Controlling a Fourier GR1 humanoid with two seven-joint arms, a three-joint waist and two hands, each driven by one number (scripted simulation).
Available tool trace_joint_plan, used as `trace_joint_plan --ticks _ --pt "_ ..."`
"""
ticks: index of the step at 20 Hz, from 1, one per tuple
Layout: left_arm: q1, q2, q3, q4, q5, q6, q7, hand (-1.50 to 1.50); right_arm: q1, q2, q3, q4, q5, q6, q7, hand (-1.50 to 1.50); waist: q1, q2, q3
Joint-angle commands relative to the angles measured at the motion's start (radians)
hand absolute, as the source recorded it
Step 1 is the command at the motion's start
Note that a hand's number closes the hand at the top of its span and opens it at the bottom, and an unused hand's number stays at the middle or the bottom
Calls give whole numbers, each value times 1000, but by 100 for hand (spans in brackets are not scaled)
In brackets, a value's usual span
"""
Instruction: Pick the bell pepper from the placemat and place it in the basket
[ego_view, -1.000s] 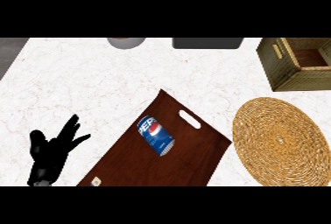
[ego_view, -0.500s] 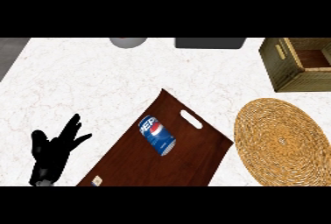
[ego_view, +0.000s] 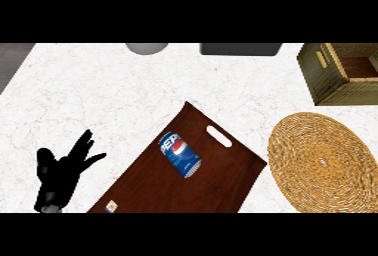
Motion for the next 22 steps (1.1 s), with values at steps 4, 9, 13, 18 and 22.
trace_joint_plan --ticks 4,9,13,18,22 --pt "52 -5 -28 50 -20 -16 40 0 -4 -40 -18 174 -9 -44 -133 150 2 9 -10" --pt "-7 -13 -17 86 -21 -11 40 0 71 -73 60 221 131 -198 -167 150 4 20 -10" --pt "40 -5 -8 84 -3 -47 1 0 80 -139 105 281 158 -99 -255 -150 4 14 -10" --pt "0 -43 -31 94 -44 9 35 0 56 -206 82 356 158 -134 -357 -150 8 18 -9" --pt "28 2 -1 68 -10 -45 31 0 35 -224 33 397 116 -155 -384 -150 7 14 -9"
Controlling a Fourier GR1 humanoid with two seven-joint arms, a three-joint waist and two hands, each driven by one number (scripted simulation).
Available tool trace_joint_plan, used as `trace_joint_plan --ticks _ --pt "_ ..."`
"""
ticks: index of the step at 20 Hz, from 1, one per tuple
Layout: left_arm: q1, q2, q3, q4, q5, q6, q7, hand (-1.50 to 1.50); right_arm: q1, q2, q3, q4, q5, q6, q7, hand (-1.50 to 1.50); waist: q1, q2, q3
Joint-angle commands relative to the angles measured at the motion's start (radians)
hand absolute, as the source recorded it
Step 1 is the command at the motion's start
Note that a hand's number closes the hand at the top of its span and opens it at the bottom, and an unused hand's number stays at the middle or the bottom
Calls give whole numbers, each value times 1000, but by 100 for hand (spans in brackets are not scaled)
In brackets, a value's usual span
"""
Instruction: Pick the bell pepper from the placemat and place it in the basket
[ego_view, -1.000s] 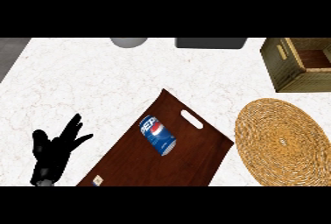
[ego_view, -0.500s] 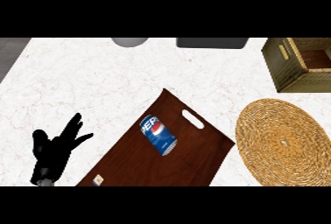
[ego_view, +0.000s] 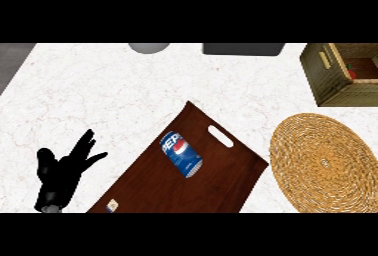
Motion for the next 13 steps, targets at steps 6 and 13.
trace_joint_plan --ticks 6,13 --pt "24 -20 -9 92 -24 5 9 0 -40 -121 -118 94 -93 3 -8 -150 -13 6 -9" --pt "35 -9 0 48 -24 15 66 0 45 -284 -167 155 -122 68 -23 -150 -29 3 -7"
